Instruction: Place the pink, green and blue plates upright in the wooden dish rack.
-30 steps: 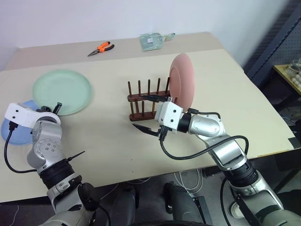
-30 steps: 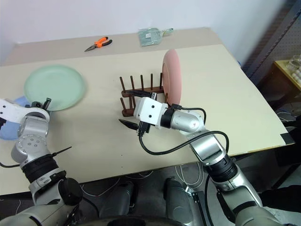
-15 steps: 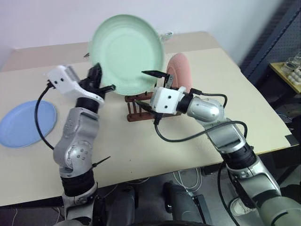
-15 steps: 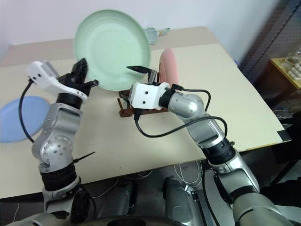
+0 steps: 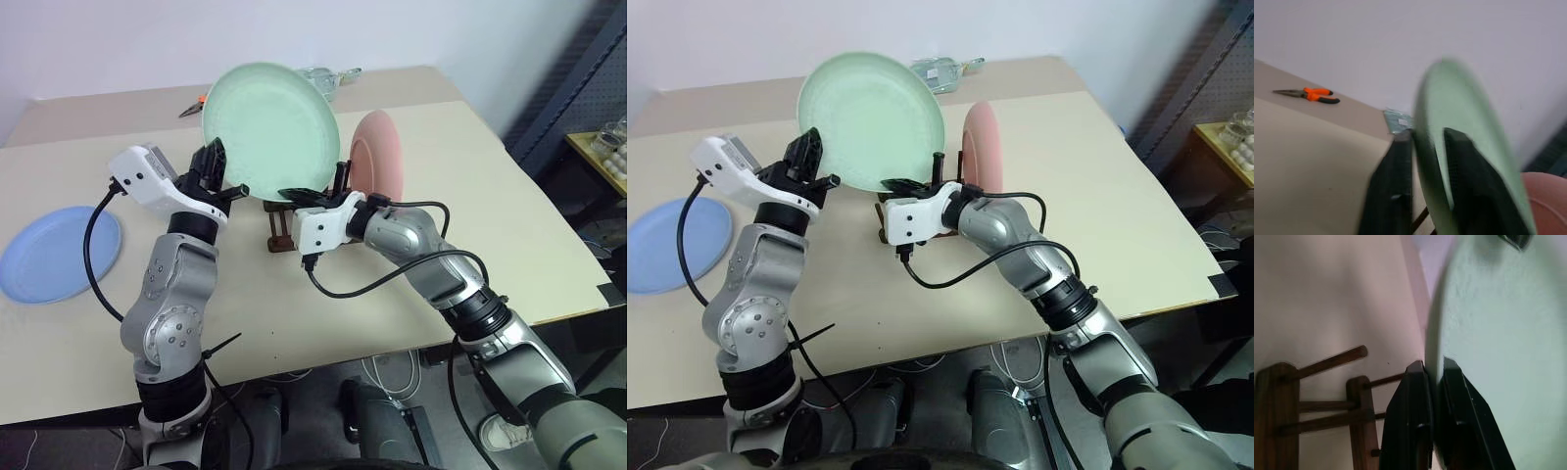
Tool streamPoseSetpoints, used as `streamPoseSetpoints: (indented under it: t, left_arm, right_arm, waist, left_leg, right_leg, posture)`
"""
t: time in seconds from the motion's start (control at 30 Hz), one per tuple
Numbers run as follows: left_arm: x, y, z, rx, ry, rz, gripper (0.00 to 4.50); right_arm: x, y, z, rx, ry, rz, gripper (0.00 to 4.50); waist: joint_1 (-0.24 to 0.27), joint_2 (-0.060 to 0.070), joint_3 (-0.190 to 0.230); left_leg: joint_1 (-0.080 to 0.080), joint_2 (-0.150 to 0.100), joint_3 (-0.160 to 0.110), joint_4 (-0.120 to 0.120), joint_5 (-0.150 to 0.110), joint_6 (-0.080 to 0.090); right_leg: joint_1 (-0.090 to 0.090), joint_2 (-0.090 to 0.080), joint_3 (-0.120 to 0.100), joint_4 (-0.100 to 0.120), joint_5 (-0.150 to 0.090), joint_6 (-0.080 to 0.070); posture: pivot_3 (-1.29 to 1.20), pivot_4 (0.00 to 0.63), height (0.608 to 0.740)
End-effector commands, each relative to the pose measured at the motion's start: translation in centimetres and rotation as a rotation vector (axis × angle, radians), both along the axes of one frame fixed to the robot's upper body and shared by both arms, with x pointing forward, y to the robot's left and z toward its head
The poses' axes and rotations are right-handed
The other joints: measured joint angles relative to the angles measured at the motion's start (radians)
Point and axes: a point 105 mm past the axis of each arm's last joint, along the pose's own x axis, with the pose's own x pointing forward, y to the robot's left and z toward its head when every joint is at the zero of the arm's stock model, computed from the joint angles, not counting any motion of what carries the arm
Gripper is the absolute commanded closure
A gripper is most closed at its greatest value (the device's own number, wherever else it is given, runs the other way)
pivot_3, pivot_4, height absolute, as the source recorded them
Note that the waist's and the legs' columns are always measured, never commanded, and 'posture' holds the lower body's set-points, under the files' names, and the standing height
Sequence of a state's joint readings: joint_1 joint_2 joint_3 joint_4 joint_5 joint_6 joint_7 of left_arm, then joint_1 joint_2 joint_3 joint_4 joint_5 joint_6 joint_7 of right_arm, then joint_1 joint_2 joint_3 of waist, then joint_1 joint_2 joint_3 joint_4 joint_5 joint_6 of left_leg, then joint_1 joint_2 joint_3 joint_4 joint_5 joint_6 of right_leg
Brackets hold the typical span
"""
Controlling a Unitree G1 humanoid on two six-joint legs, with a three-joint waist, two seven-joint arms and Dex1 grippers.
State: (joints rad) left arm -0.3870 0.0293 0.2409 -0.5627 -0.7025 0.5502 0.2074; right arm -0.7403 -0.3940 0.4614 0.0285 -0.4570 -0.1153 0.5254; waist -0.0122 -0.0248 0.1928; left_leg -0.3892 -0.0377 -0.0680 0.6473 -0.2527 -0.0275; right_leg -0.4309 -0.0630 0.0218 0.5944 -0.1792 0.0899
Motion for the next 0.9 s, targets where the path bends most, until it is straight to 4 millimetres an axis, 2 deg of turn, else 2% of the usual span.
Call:
streamPoseSetpoints:
  t: [0.03,0.17,0.23,0.3,0.37,0.47,0.53,0.7,0.9]
  left_arm:
    - [-0.8,5.2,3.4,-0.120,-0.147,0.181,2.55]
    - [-0.6,10.3,2.9,0.094,-0.110,0.428,2.55]
    - [-0.4,11.3,1.5,0.318,-0.058,0.473,2.55]
    - [0.1,10.1,-0.8,0.552,-0.002,0.403,2.55]
    - [0.0,8.7,-3.0,0.660,0.023,0.297,2.55]
    - [-1.0,5.4,-7.0,0.752,0.058,0.084,2.55]
    - [-2.0,3.7,-8.7,0.754,0.068,-0.038,2.55]
    - [-4.4,-0.1,-10.5,0.720,0.074,-0.315,2.55]
    - [-5.8,-1.6,-11.2,0.736,0.093,-0.439,2.55]
  right_arm:
    - [-0.4,-0.4,2.6,0.113,-0.054,-0.002,4.50]
    - [-1.7,-1.3,4.7,0.338,0.037,0.056,4.50]
    - [-3.1,-1.9,6.5,0.527,0.152,0.140,4.50]
    - [-4.0,-2.6,7.9,0.726,0.319,0.215,4.50]
    - [-4.7,-3.0,8.3,0.848,0.478,0.269,4.50]
    - [-5.8,-3.3,8.4,1.007,0.710,0.342,4.50]
    - [-5.9,-3.4,8.2,1.070,0.801,0.343,4.50]
    - [-4.4,-4.1,7.2,1.165,0.919,0.268,4.50]
    - [-3.6,-4.5,6.1,1.187,0.985,0.209,4.50]
  waist:
    - [-0.001,0.000,0.000]
    - [-0.004,0.000,0.000]
    - [-0.004,0.001,0.000]
    - [-0.005,0.001,0.001]
    - [0.001,0.001,0.001]
    - [0.001,0.001,0.000]
    - [-0.002,0.002,0.001]
    - [-0.004,0.004,0.001]
    - [-0.006,0.005,0.002]
  left_leg:
    - [0.000,0.000,0.000,0.000,0.000,0.000]
    - [0.001,0.000,0.000,-0.002,0.000,0.000]
    - [0.001,0.000,0.000,-0.002,0.000,0.000]
    - [0.001,0.000,0.000,-0.002,0.000,0.000]
    - [0.001,0.001,0.000,-0.002,0.000,0.000]
    - [0.000,0.002,-0.002,-0.002,0.000,0.000]
    - [0.000,0.003,-0.003,-0.002,0.000,0.000]
    - [-0.002,0.004,-0.003,-0.002,0.000,0.000]
    - [-0.002,0.004,0.001,-0.003,0.000,0.000]
  right_leg:
    - [0.000,0.000,0.000,0.000,0.000,0.000]
    - [0.000,0.001,0.000,0.000,0.000,0.001]
    - [0.000,0.001,0.000,0.000,0.002,0.003]
    - [0.000,0.001,0.000,0.000,0.002,0.003]
    - [0.000,0.001,0.000,0.001,0.000,0.000]
    - [0.000,-0.002,0.000,0.000,-0.001,-0.001]
    - [0.000,-0.003,0.000,0.000,-0.001,-0.001]
    - [-0.004,-0.002,0.000,0.001,0.000,-0.002]
    - [-0.004,-0.001,0.000,0.001,0.000,-0.001]
  posture:
    - [0.00,0.150,0.739]
    - [0.00,0.150,0.739]
    - [0.00,0.150,0.739]
    - [0.00,0.150,0.739]
    - [0.00,0.150,0.739]
    - [0.00,0.150,0.739]
    - [0.00,0.150,0.739]
    - [0.00,0.150,0.739]
    - [0.00,0.150,0.739]
